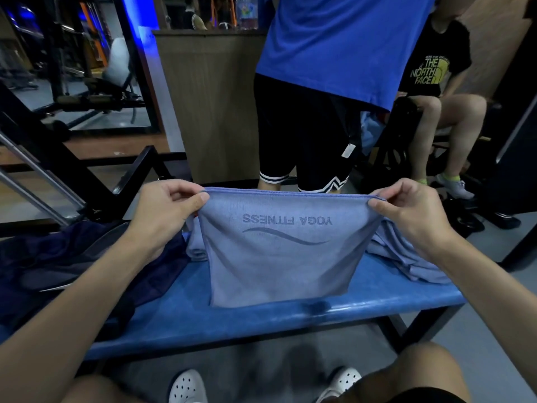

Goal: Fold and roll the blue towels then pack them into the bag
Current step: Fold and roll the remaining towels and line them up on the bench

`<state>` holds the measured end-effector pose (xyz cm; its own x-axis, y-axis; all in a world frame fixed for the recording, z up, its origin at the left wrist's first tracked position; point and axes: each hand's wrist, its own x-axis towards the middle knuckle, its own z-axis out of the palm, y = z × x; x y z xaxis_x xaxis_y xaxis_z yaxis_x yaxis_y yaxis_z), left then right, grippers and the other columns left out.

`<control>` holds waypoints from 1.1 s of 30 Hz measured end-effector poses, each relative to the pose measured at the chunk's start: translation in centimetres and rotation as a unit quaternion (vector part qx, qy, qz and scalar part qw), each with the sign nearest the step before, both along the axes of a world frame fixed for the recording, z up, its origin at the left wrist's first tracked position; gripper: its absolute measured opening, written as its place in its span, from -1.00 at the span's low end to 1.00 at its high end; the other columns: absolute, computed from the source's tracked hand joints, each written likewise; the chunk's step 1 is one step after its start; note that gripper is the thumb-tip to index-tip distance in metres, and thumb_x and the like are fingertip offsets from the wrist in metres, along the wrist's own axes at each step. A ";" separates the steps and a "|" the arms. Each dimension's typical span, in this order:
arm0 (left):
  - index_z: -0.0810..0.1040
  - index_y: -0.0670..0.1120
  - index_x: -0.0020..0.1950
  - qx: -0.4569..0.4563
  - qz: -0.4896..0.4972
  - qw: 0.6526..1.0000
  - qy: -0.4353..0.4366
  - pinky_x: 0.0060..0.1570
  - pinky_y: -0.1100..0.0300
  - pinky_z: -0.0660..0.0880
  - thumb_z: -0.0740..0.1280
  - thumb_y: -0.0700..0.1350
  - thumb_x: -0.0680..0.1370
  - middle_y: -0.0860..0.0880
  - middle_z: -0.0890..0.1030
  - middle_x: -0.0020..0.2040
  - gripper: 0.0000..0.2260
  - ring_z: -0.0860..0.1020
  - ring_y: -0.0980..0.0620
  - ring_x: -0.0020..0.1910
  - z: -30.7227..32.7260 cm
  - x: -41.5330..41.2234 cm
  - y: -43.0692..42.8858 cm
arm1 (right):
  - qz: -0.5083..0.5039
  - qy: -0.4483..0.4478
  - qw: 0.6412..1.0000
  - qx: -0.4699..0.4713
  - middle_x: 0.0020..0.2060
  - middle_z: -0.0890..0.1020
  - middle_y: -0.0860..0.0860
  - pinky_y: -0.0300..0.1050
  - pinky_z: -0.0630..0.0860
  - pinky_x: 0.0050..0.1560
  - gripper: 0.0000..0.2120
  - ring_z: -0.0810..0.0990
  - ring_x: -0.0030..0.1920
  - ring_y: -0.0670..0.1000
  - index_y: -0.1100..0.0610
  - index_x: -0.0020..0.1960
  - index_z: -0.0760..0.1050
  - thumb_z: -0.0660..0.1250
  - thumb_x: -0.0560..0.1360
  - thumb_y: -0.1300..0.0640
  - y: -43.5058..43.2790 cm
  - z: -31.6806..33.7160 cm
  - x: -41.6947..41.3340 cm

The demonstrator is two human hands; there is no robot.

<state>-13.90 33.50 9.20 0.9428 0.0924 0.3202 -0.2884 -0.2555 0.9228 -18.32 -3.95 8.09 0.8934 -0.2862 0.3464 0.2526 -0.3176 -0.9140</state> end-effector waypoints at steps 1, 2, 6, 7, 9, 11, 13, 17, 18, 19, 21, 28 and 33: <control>0.63 -0.07 -0.10 0.004 -0.002 1.000 -0.005 -0.25 0.39 0.54 0.45 -0.34 0.50 -0.05 0.66 -0.21 -0.83 0.58 0.19 -0.31 0.0 0.0 0.0 | 0.001 -0.002 1.000 -0.011 -0.16 0.67 0.10 -0.11 0.58 -0.01 -0.78 0.64 -0.14 -0.02 0.12 -0.19 0.47 0.44 0.45 0.37 -0.1 0.0 0.0; 0.61 -0.07 -0.05 0.006 -0.004 1.000 -0.006 -0.24 0.42 0.52 0.44 -0.35 0.50 -0.06 0.64 -0.17 -0.81 0.57 0.22 -0.31 0.1 0.0 0.0 | 0.004 -0.003 1.000 -0.028 -0.16 0.66 0.10 -0.08 0.57 -0.01 -0.77 0.62 -0.14 0.00 0.07 -0.15 0.48 0.44 0.45 0.36 -0.1 0.0 0.1; 0.62 -0.09 0.12 0.094 -0.008 0.995 -0.012 -0.20 0.49 0.49 0.41 -0.33 0.53 -0.06 0.63 -0.10 -0.78 0.59 0.20 -0.24 0.2 -0.2 -0.1 | -0.002 0.012 0.979 -0.201 -0.19 0.61 -0.15 -0.12 0.47 0.00 -0.76 0.56 -0.08 -0.04 -0.02 0.00 0.58 0.37 0.52 0.33 0.0 0.2 0.4; 0.64 -0.08 0.08 0.119 -0.011 0.993 -0.015 -0.21 0.49 0.49 0.40 -0.32 0.54 -0.06 0.65 -0.11 -0.81 0.58 0.18 -0.24 0.3 -0.2 -0.1 | -0.009 0.017 0.968 -0.248 -0.22 0.58 -0.19 -0.19 0.42 -0.05 -0.78 0.54 -0.11 -0.06 -0.01 -0.03 0.57 0.35 0.53 0.32 0.0 0.3 0.4; 0.65 -0.03 -0.04 0.145 -0.015 0.989 -0.005 -0.26 0.44 0.49 0.39 -0.30 0.55 -0.04 0.67 -0.17 -0.84 0.57 0.19 -0.28 0.2 0.0 0.2 | -0.018 0.031 0.956 -0.292 -0.28 0.56 -0.16 -0.28 0.36 -0.20 -0.83 0.49 -0.22 -0.09 0.03 -0.10 0.54 0.33 0.55 0.28 0.0 0.3 0.5; 0.62 -0.05 -0.08 0.146 -0.026 0.989 0.028 -0.32 0.26 0.48 0.36 -0.28 0.58 -0.10 0.63 -0.25 -0.86 0.55 0.14 -0.37 0.1 0.1 0.5 | -0.022 0.045 0.950 -0.307 -0.25 0.58 -0.04 -0.28 0.36 -0.23 -0.88 0.50 -0.23 -0.06 0.06 -0.11 0.53 0.32 0.56 0.25 0.0 0.4 0.6; 0.56 -0.14 -0.03 0.111 -0.057 0.990 0.066 -0.46 0.23 0.40 0.31 -0.29 0.61 -0.17 0.58 -0.29 -0.92 0.54 0.03 -0.45 0.1 0.1 0.6 | -0.025 0.045 0.956 -0.288 -0.24 0.62 0.00 -0.18 0.42 -0.19 -0.90 0.55 -0.20 -0.02 0.07 -0.13 0.53 0.35 0.55 0.23 -0.1 0.5 0.6; 0.55 -0.25 0.09 0.043 -0.089 0.987 0.124 -0.47 0.28 0.47 0.32 -0.27 0.61 -0.19 0.63 -0.28 -0.91 0.62 -0.02 -0.39 0.3 -0.2 1.0 | -0.020 0.047 0.980 -0.193 -0.41 0.59 -0.07 -0.39 0.37 -0.38 -0.90 0.50 -0.46 -0.21 0.14 -0.17 0.54 0.41 0.51 0.19 -0.1 1.3 0.3; 0.56 -0.25 0.11 0.028 -0.091 0.986 0.136 -0.43 0.28 0.51 0.34 -0.26 0.60 -0.19 0.65 -0.27 -0.88 0.64 -0.02 -0.36 0.4 -0.2 1.1 | -0.012 0.054 0.983 -0.173 -0.49 0.55 -0.10 -0.43 0.31 -0.47 -0.88 0.44 -0.54 -0.20 0.19 -0.16 0.53 0.40 0.52 0.19 -0.1 1.4 0.1; 0.56 -0.26 0.11 0.017 -0.090 0.985 0.148 -0.41 0.28 0.53 0.35 -0.25 0.59 -0.18 0.66 -0.27 -0.87 0.65 -0.01 -0.34 0.4 -0.3 1.1 | 0.001 0.063 0.987 -0.150 -0.55 0.51 -0.11 -0.42 0.27 -0.53 -0.87 0.38 -0.58 -0.17 0.24 -0.16 0.51 0.39 0.53 0.21 -0.2 1.5 0.0; 0.57 -0.25 0.08 -0.004 -0.084 0.982 0.171 -0.40 0.30 0.55 0.36 -0.23 0.58 -0.17 0.65 -0.27 -0.88 0.67 0.01 -0.33 0.7 -0.5 1.1 | 0.025 0.079 0.991 -0.101 -0.57 0.48 -0.02 -0.36 0.30 -0.55 -0.85 0.35 -0.58 -0.15 0.31 -0.13 0.50 0.37 0.54 0.23 -0.3 1.6 -0.4; 0.58 -0.20 0.00 -0.039 -0.121 0.954 0.272 -0.39 0.28 0.58 0.34 -0.21 0.59 -0.13 0.65 -0.30 -0.93 0.69 0.01 -0.34 1.2 -1.4 1.3 | 0.089 0.155 0.983 -0.028 -0.48 0.42 0.03 -0.36 0.32 -0.51 -0.88 0.32 -0.52 -0.14 0.34 -0.03 0.53 0.29 0.57 0.27 -1.0 1.3 -1.3; 0.61 -0.23 0.02 -0.002 -0.147 0.933 0.329 -0.45 0.30 0.54 0.35 -0.18 0.57 -0.11 0.67 -0.30 -0.87 0.66 0.05 -0.38 0.4 -1.4 1.8 | 0.131 0.257 0.955 -0.073 -0.53 0.36 0.04 -0.33 0.25 -0.54 -0.83 0.27 -0.54 -0.09 0.26 -0.15 0.49 0.28 0.59 0.20 -1.5 1.4 -1.9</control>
<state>-15.25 35.27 9.61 0.9198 -0.2007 -0.3371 0.2843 -0.2512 0.9253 -20.27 -5.49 9.44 0.9903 -0.0114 -0.1385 -0.1294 -0.4378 -0.8897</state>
